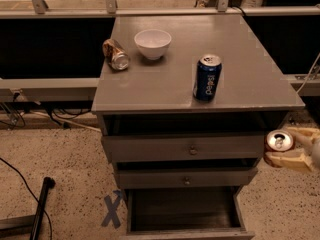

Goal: Pick coke can from bottom drawer and place on counter

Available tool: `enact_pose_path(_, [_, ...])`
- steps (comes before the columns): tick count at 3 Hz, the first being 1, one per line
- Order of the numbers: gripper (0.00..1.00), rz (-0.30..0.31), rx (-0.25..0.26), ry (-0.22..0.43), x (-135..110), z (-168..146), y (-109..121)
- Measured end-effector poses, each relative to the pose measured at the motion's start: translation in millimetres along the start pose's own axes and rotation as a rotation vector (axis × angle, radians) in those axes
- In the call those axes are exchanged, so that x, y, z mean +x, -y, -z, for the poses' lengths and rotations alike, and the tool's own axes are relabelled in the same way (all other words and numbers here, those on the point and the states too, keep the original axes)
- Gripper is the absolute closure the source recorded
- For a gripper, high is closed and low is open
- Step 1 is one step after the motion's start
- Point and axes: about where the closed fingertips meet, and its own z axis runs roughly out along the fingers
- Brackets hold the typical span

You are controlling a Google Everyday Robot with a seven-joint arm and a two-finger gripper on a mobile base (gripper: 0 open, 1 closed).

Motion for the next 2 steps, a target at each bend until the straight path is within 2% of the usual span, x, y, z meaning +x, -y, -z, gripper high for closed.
enact_pose_path(1, [1.00,-0.029,-0.007,0.042,-22.6,8.9,27.3])
enact_pose_path(2, [1.00,-0.020,-0.002,0.052,-29.7,12.4,32.8])
